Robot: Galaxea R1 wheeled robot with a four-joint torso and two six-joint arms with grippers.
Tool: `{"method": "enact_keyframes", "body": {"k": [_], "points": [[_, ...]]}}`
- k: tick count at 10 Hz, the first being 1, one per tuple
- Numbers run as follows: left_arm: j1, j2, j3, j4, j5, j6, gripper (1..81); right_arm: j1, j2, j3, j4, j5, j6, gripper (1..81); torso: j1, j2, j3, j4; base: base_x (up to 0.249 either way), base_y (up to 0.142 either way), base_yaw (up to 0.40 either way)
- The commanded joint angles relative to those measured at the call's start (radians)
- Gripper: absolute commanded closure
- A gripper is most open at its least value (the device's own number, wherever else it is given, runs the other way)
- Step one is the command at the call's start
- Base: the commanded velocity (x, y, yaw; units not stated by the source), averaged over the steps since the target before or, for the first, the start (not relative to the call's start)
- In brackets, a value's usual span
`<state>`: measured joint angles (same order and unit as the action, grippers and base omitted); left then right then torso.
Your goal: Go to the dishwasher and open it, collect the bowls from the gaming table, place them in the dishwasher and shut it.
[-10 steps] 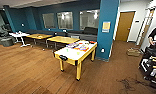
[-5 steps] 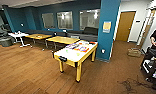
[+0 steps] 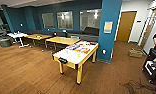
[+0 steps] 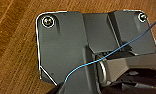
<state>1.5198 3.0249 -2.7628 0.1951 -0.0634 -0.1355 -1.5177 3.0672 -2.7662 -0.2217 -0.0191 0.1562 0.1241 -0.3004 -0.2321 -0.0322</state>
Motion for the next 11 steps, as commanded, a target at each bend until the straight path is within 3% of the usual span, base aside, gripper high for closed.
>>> {"method": "enact_keyframes", "body": {"k": [1, 4, 11], "points": [[-0.040, -0.004, -0.002, 0.006, 0.053, 0.001, 1.0, 0.046, 0.006, 0.004, -0.002, -0.053, -0.001, 1.0, 0.000, 0.000, 0.000, 0.000, 0.134, 0.078, 0.000], [-0.040, -0.003, -0.002, 0.006, 0.053, 0.001, 1.0, 0.047, 0.006, 0.004, -0.002, -0.053, -0.001, 1.0, 0.000, 0.000, 0.000, 0.000, 0.139, 0.073, 0.000], [-0.040, -0.001, -0.002, 0.006, 0.053, 0.001, 1.0, 0.044, 0.006, 0.002, -0.002, -0.053, -0.001, 1.0, 0.000, 0.000, 0.000, 0.000, 0.148, 0.000, 0.000]]}}
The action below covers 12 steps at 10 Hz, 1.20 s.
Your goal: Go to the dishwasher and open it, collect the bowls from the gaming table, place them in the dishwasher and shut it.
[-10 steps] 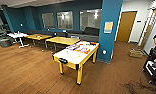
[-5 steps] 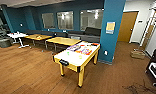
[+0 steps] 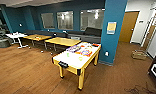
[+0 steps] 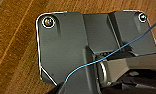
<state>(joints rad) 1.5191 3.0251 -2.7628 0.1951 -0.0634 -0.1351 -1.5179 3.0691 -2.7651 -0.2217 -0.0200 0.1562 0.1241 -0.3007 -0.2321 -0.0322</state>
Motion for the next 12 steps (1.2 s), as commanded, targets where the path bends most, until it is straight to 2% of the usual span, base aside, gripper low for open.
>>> {"method": "enact_keyframes", "body": {"k": [1, 7, 12], "points": [[-0.040, -0.001, -0.002, 0.006, 0.053, 0.000, 1.0, 0.044, 0.003, 0.003, -0.002, -0.052, -0.001, 1.0, 0.000, 0.000, 0.000, 0.000, 0.148, 0.000, 0.000], [-0.040, -0.003, -0.002, 0.006, 0.053, 0.000, 1.0, 0.043, 0.003, 0.001, -0.002, -0.052, -0.001, 1.0, 0.000, 0.000, 0.000, 0.000, 0.149, 0.057, 0.000], [-0.040, -0.001, -0.002, 0.006, 0.053, 0.000, 1.0, 0.044, 0.002, 0.001, -0.002, -0.052, -0.001, 1.0, 0.000, 0.000, 0.000, 0.000, 0.151, 0.086, 0.000]]}}
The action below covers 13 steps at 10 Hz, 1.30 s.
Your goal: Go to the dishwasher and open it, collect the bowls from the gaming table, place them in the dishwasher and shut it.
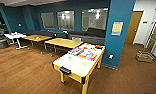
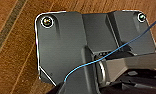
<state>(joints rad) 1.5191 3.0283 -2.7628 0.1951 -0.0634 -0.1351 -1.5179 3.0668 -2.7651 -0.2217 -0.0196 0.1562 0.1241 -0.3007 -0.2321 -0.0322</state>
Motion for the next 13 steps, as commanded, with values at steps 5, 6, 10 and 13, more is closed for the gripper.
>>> {"method": "enact_keyframes", "body": {"k": [5, 6, 10, 13], "points": [[-0.040, -0.006, -0.002, 0.006, 0.053, 0.000, 1.0, 0.044, 0.006, 0.003, -0.002, -0.053, -0.001, 1.0, 0.000, 0.000, 0.000, 0.000, 0.154, 0.104, 0.000], [-0.040, -0.005, -0.002, 0.006, 0.053, 0.000, 1.0, 0.044, 0.006, 0.003, -0.002, -0.053, -0.001, 1.0, 0.000, 0.000, 0.000, 0.000, 0.153, 0.104, 0.000], [-0.040, -0.006, -0.002, 0.006, 0.053, 0.000, 1.0, 0.047, 0.006, 0.003, -0.002, -0.053, -0.001, 1.0, 0.000, 0.000, 0.000, 0.000, 0.132, 0.112, 0.000], [-0.040, -0.005, -0.002, 0.006, 0.053, 0.000, 1.0, 0.046, 0.006, 0.003, -0.002, -0.053, -0.001, 1.0, 0.000, 0.000, 0.000, 0.000, 0.107, 0.125, 0.000]]}}
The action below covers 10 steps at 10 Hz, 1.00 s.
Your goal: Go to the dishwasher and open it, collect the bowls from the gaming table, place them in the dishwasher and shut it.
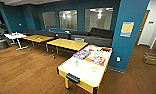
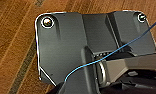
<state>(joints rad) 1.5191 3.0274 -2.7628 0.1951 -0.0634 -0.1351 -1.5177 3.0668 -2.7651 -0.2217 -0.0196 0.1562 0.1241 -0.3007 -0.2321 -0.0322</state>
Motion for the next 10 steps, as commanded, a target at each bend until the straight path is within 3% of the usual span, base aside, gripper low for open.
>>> {"method": "enact_keyframes", "body": {"k": [1, 10], "points": [[-0.040, -0.004, -0.002, 0.007, 0.053, 0.000, 1.0, 0.046, 0.006, 0.003, -0.002, -0.053, -0.001, 1.0, 0.000, 0.000, 0.000, 0.000, 0.109, 0.125, 0.000], [-0.038, -0.005, -0.002, 0.006, 0.053, 0.000, 1.0, 0.043, 0.006, 0.003, -0.002, -0.053, -0.001, 1.0, 0.000, 0.000, 0.000, 0.000, 0.144, 0.121, 0.000]]}}
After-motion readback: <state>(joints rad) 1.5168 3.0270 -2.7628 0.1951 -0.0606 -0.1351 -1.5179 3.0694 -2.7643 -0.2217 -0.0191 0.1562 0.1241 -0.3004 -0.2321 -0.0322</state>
